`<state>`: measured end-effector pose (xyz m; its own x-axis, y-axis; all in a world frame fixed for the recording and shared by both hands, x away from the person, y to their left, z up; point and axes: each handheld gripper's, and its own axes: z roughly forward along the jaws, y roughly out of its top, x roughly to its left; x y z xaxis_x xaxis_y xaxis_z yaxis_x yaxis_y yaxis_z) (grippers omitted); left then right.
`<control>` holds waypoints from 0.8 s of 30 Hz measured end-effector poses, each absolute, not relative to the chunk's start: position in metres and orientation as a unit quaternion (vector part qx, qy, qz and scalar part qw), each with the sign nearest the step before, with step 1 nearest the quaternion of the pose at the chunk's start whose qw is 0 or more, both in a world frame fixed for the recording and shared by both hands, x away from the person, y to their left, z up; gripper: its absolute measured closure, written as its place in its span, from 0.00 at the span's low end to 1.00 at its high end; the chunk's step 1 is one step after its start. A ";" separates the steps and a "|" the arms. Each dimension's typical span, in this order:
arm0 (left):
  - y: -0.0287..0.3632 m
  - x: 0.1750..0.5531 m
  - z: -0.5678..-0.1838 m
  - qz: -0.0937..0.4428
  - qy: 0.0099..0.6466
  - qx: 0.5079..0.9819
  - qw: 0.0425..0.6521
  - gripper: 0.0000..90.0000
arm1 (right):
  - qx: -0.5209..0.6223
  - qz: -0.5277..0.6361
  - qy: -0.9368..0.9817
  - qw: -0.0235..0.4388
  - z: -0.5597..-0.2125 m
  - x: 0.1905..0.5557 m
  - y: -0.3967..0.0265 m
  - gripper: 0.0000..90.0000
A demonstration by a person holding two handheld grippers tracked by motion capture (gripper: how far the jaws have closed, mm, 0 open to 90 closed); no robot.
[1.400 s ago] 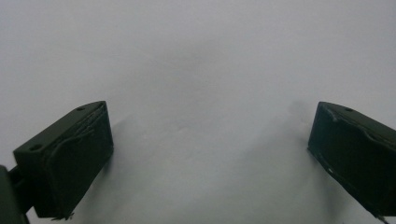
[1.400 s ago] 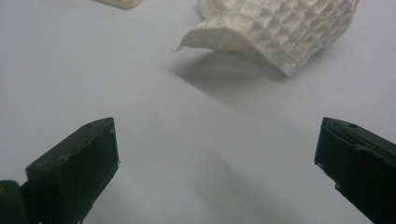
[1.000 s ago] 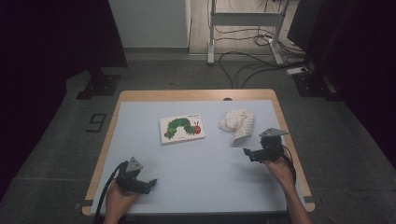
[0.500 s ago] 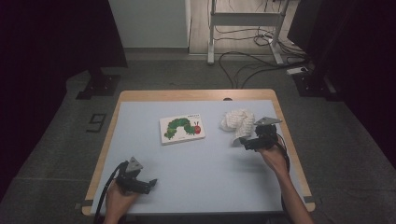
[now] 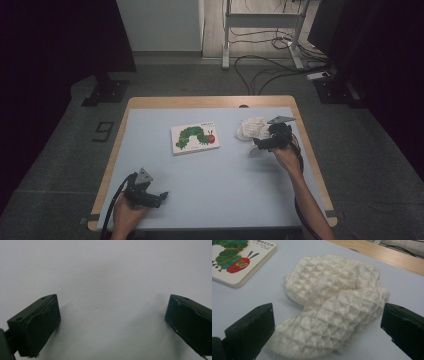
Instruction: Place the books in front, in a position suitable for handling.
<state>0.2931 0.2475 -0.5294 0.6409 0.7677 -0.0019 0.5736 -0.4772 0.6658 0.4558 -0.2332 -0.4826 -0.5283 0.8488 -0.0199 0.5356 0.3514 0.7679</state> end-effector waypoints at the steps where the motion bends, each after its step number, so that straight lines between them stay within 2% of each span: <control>1: 0.248 0.293 -0.529 0.150 0.396 0.847 0.322 0.00 | 0.436 0.366 0.794 0.214 -0.483 0.456 -0.233 0.00; 24: 0.248 0.293 -0.529 0.150 0.395 0.847 0.322 0.00 | 0.445 0.339 0.801 0.212 -0.505 0.508 -0.212 0.00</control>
